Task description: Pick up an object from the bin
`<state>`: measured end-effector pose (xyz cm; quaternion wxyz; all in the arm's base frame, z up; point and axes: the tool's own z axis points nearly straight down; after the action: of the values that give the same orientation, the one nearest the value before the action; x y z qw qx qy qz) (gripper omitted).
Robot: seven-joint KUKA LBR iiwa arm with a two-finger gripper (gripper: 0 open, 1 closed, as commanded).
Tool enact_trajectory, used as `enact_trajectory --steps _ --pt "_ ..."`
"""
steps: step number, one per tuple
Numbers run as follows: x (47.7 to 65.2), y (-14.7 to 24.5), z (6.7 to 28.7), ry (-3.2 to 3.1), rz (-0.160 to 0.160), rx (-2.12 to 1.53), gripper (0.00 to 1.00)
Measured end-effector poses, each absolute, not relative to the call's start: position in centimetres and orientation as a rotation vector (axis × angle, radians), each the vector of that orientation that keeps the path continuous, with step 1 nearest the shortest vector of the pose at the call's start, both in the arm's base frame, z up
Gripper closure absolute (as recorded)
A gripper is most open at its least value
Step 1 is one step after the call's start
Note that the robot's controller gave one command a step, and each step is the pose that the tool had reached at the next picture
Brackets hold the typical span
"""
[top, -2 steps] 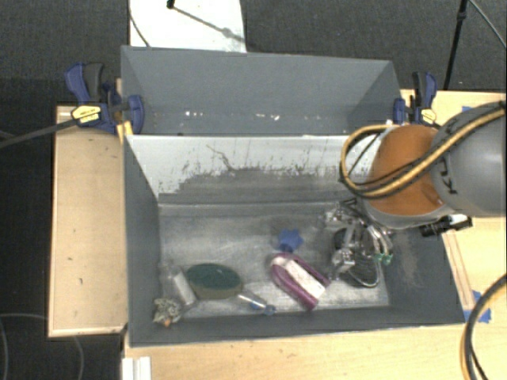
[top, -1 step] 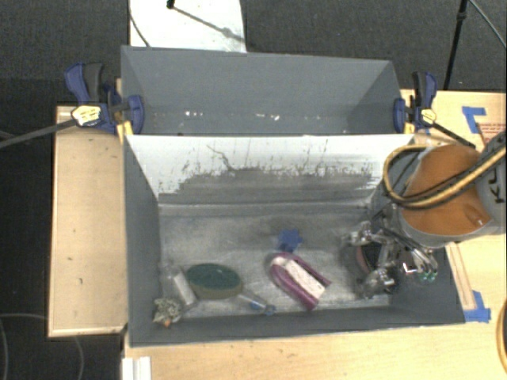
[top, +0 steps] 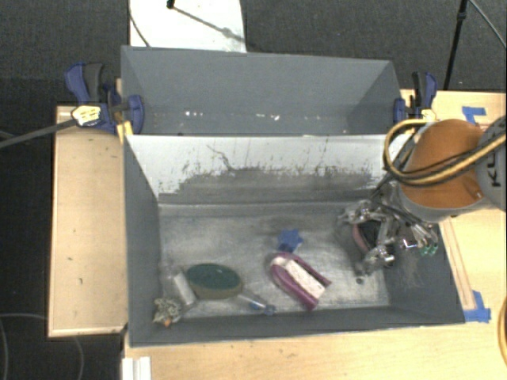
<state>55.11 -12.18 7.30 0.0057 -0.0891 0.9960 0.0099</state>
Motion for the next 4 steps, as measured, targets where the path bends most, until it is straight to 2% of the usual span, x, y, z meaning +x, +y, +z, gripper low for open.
enact_trajectory --steps 1,2,3,4 --pt "58.4 -0.4 10.9 3.122 0.007 -0.271 0.0" --pt "55.2 0.4 7.3 3.124 0.001 0.183 0.0" --pt "54.1 5.3 8.4 3.113 0.001 -0.205 0.0" --pt "56.2 -0.5 7.3 3.129 0.003 0.17 0.0"
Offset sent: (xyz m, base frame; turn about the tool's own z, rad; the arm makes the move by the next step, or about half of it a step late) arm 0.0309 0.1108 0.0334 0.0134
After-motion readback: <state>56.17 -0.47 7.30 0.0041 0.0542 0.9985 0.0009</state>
